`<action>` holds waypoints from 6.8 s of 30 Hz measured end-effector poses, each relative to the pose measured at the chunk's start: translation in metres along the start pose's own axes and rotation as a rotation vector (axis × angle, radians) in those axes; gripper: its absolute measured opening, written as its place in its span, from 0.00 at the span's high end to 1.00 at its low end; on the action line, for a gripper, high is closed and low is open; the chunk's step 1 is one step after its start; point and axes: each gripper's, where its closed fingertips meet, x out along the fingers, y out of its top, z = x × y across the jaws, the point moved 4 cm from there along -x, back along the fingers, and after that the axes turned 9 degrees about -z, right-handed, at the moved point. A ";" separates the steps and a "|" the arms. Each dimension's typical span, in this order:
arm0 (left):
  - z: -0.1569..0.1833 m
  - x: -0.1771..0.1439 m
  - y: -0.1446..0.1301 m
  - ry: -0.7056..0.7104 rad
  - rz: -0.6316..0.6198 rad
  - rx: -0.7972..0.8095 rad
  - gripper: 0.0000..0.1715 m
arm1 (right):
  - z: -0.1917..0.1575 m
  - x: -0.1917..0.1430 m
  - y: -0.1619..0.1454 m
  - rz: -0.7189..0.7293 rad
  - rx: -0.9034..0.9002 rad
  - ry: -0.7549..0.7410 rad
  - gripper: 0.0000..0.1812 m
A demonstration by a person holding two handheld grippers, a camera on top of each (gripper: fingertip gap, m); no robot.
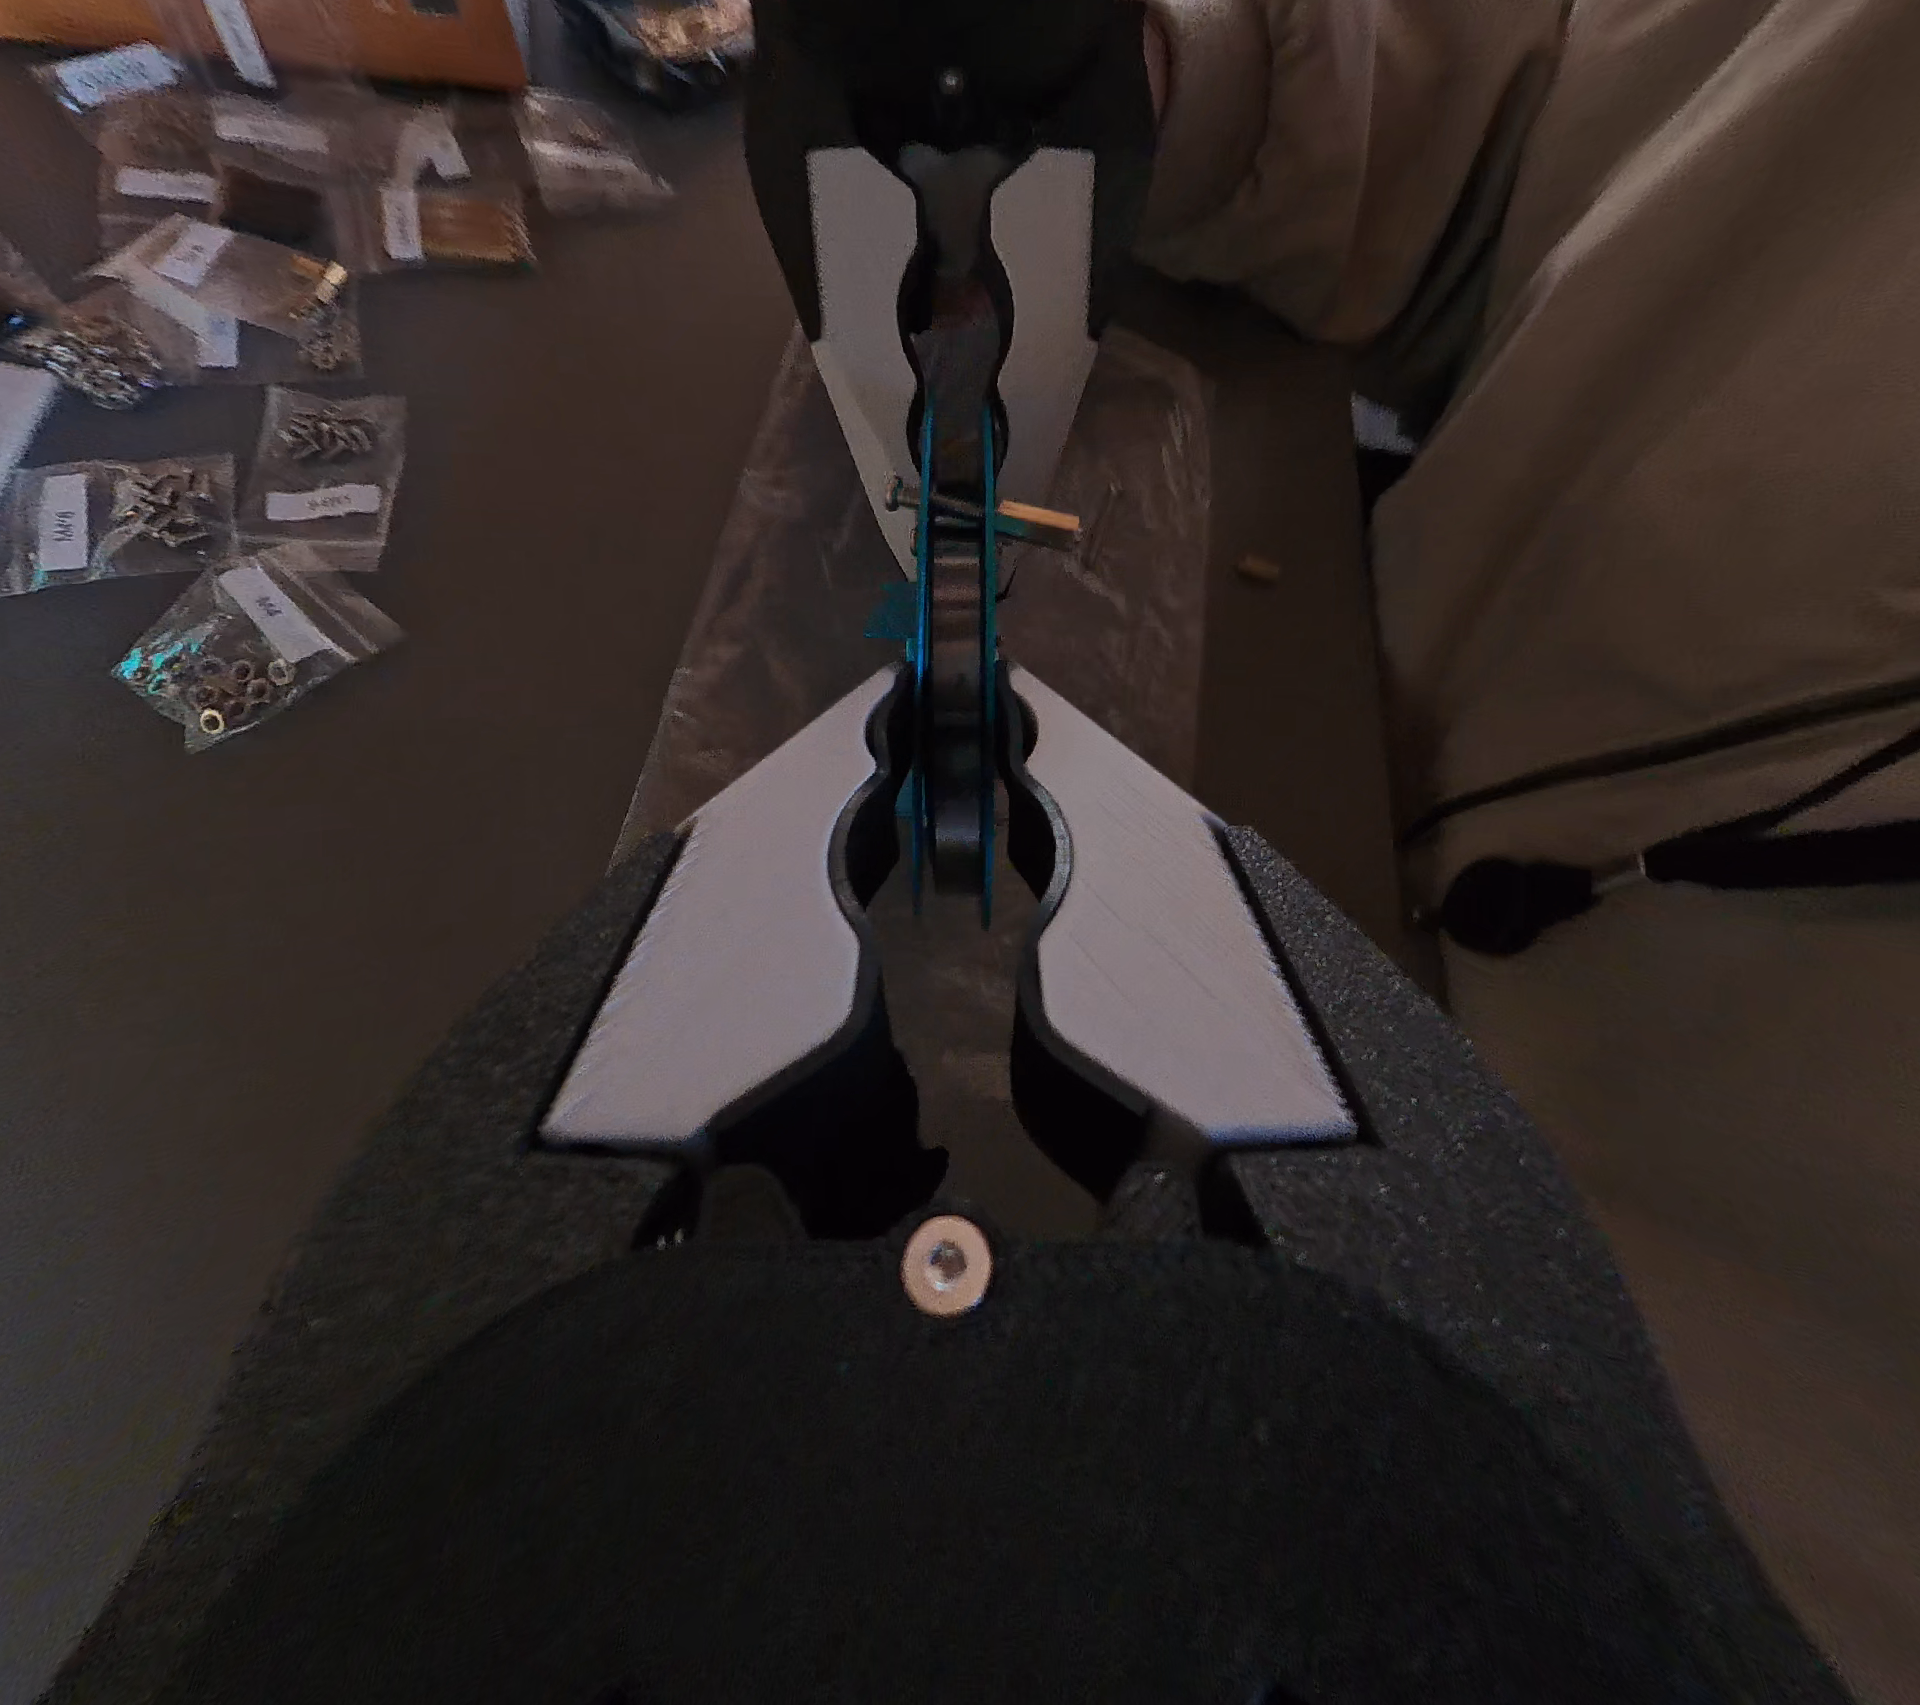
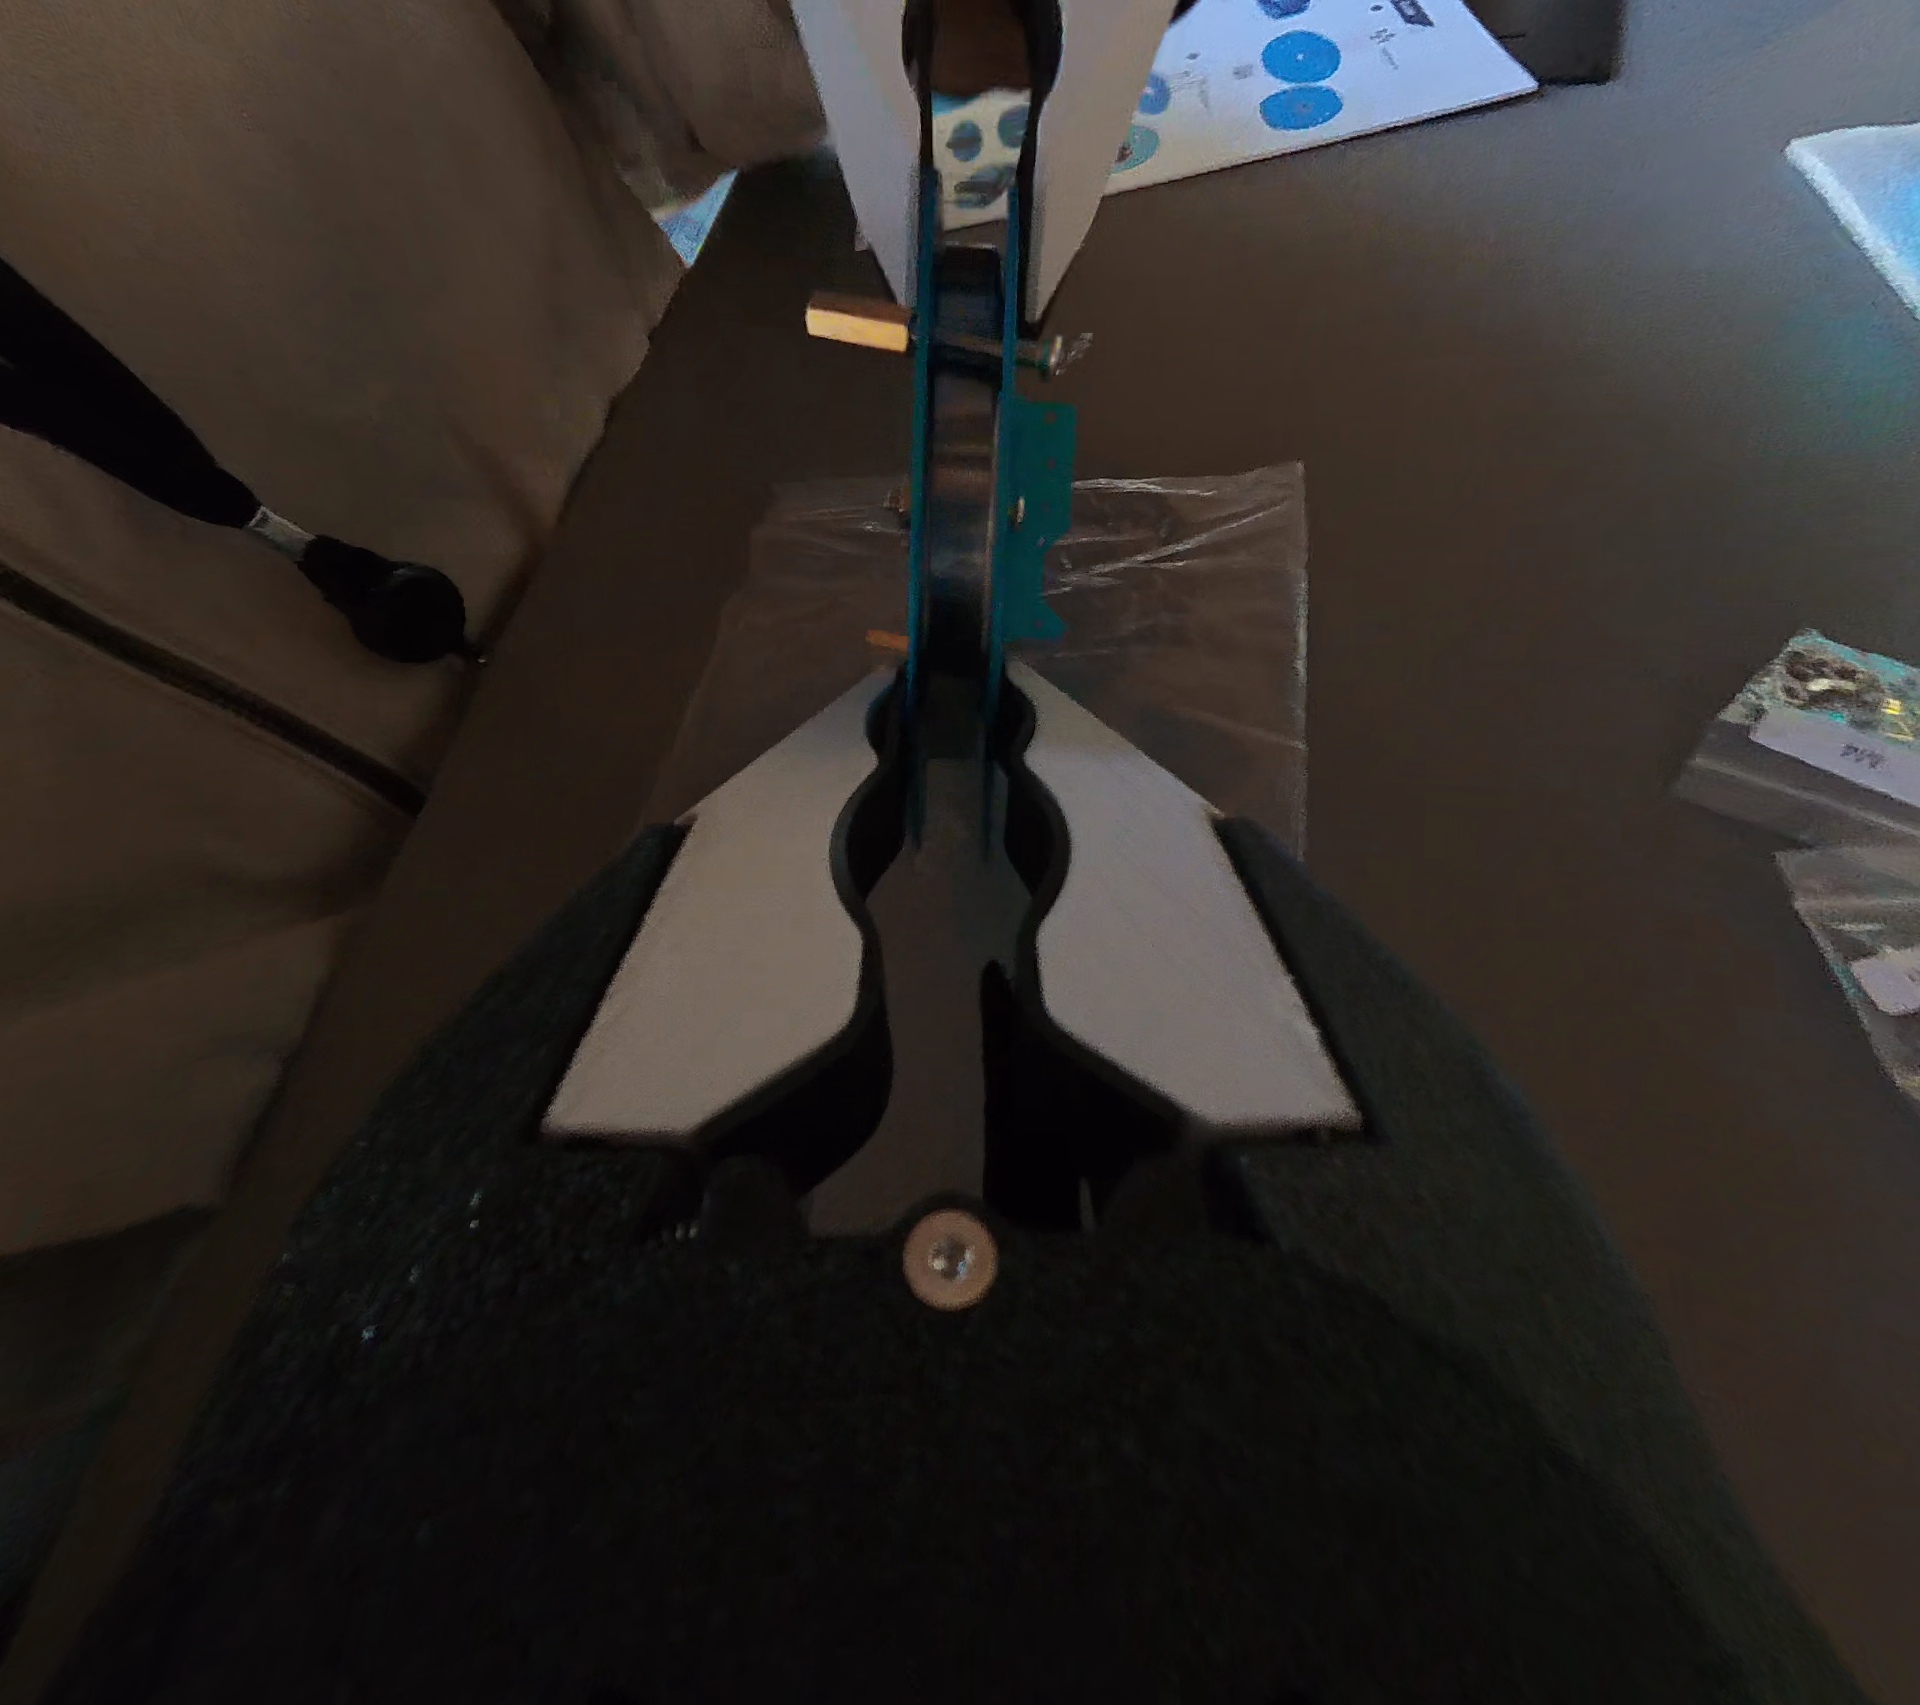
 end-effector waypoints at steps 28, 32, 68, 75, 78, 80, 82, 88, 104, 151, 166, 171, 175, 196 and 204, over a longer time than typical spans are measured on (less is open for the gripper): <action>-0.002 0.028 -0.042 0.028 0.074 0.080 0.93 | 0.007 -0.012 -0.004 0.036 0.025 0.024 0.94; 0.001 0.026 -0.041 0.023 0.059 0.087 0.93 | 0.004 -0.014 -0.001 0.030 -0.007 0.002 0.93; 0.010 0.022 -0.036 -0.060 0.126 0.061 0.92 | -0.003 -0.016 0.004 0.046 -0.014 0.052 0.92; 0.001 0.013 -0.023 -0.032 0.210 0.021 0.83 | 0.000 -0.017 0.004 0.026 -0.024 0.019 0.93; 0.005 0.013 -0.009 -0.032 0.204 0.040 0.82 | -0.002 -0.015 0.007 0.036 -0.037 0.017 0.93; 0.008 0.023 -0.003 -0.004 0.143 0.075 0.82 | -0.003 -0.014 0.009 0.039 -0.043 0.007 0.94; 0.005 0.033 0.001 0.052 0.084 0.098 0.88 | -0.002 -0.012 0.011 0.046 -0.043 -0.012 0.93; 0.005 0.033 0.003 0.072 0.046 0.119 0.92 | -0.001 -0.025 0.010 0.078 -0.070 -0.066 0.88; 0.004 0.024 -0.018 0.076 0.105 0.122 0.92 | 0.005 -0.023 0.004 0.127 0.068 0.072 0.94; 0.035 0.024 -0.026 0.569 0.456 -0.326 0.83 | -0.023 0.020 0.055 -0.040 0.100 -0.829 0.98; 0.008 -0.017 -0.030 0.091 0.291 0.121 0.84 | -0.028 0.019 0.050 0.089 0.063 -0.517 0.98; 0.008 -0.016 -0.017 -0.009 0.264 0.192 0.89 | -0.024 0.019 0.051 0.088 0.043 -0.469 0.98; -0.001 -0.009 -0.021 -0.003 0.108 0.243 0.90 | -0.019 0.015 0.052 0.058 0.002 -0.462 0.98; -0.008 -0.002 0.000 0.161 -0.220 0.521 0.98 | -0.011 0.012 0.057 -0.398 -0.592 -0.859 0.97; -0.024 0.003 0.009 0.011 -0.259 0.367 0.99 | -0.003 0.012 0.053 -0.622 -0.833 -1.186 0.98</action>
